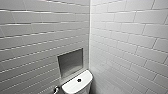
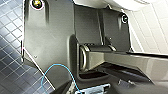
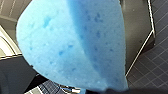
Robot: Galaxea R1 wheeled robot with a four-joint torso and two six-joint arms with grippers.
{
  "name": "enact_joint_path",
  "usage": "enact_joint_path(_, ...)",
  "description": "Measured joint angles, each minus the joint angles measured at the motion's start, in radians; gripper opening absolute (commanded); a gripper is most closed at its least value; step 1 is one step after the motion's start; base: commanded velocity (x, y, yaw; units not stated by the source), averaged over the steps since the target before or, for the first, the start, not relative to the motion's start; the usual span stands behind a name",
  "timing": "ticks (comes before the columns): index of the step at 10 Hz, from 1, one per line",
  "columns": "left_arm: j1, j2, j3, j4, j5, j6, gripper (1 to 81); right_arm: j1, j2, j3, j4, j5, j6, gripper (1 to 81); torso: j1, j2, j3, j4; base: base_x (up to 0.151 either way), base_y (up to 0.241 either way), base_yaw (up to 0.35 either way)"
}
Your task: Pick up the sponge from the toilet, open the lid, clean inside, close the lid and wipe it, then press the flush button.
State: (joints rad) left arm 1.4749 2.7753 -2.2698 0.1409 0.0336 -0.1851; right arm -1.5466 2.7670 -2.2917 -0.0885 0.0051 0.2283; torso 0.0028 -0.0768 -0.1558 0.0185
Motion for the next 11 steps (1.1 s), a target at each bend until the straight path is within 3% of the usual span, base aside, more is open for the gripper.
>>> enact_joint_path(4,-0.011,-0.060,0.091,0.000,-0.001,0.000,81.1,0.001,-0.062,0.123,0.000,0.017,0.000,1.0,0.000,0.000,0.000,0.000,0.000,0.000,0.000)
enact_joint_path(11,-0.129,-0.323,0.513,0.000,0.018,-0.003,81.1,0.021,-0.286,0.427,0.003,0.048,0.004,1.0,0.000,0.000,0.000,0.000,0.000,0.000,0.000)
